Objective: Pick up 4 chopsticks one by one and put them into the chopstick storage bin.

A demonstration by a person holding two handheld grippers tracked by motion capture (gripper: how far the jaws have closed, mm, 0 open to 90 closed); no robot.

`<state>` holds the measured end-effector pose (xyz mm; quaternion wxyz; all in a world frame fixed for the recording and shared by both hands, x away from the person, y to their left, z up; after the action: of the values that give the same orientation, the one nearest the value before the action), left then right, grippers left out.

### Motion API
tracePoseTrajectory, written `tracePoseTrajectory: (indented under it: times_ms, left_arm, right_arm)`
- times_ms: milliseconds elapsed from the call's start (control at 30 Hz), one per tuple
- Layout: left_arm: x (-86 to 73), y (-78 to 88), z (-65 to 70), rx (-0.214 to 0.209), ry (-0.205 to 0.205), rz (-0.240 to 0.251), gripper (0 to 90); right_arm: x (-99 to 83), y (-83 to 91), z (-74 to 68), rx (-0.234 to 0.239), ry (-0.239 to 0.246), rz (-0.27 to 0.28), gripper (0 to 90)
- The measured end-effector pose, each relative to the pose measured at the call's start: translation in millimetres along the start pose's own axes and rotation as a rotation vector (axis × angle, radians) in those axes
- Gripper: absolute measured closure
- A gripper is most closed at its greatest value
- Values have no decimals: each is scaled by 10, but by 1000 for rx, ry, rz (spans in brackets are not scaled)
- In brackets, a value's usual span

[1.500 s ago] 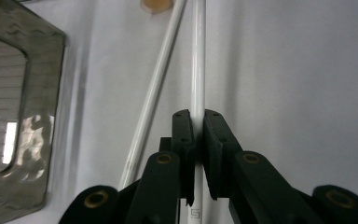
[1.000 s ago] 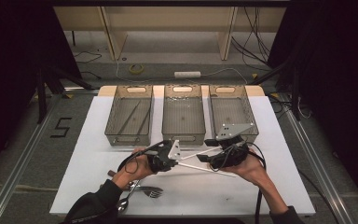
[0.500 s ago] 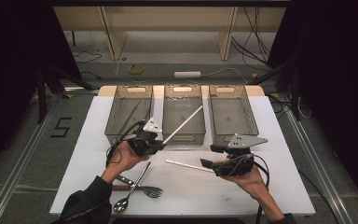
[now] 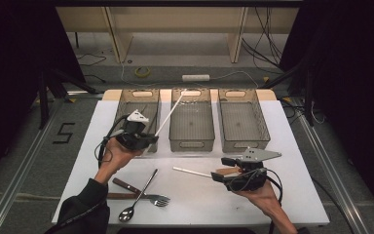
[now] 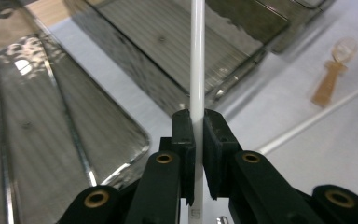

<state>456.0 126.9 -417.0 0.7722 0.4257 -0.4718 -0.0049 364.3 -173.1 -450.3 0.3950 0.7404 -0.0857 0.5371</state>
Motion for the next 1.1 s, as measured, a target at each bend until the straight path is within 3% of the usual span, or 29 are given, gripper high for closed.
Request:
tracePoseTrajectory:
  times_ms: [167,500,733,1100]
  left_arm:
    - [28,60,-217,28,68,29,833]
    - [213,185,-587,96,136,61,834]
    - [305,169,-788,144,173,59,833]
    - [116,43,-1063,216,236,-7,833]
  right_arm:
    - [-37,5,-19,-4,4,-3,304]
    - [-92,-23,-51,-6,-1,-23,249]
    - [-89,-7,-87,2,4,-18,250]
    - [-88,7,-142,16,20,-18,250]
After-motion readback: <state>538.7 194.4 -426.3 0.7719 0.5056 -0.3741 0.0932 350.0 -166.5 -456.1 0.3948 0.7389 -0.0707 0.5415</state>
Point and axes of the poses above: each handheld gripper's, and its own axes: y roughly backward along the jaws, x roughly out of its top, z roughly to its right, the point moved 5 cm from there along -y, roughly forward along the jaws, and after that the axes turned 9 degrees about -x, right-handed, at the moved point
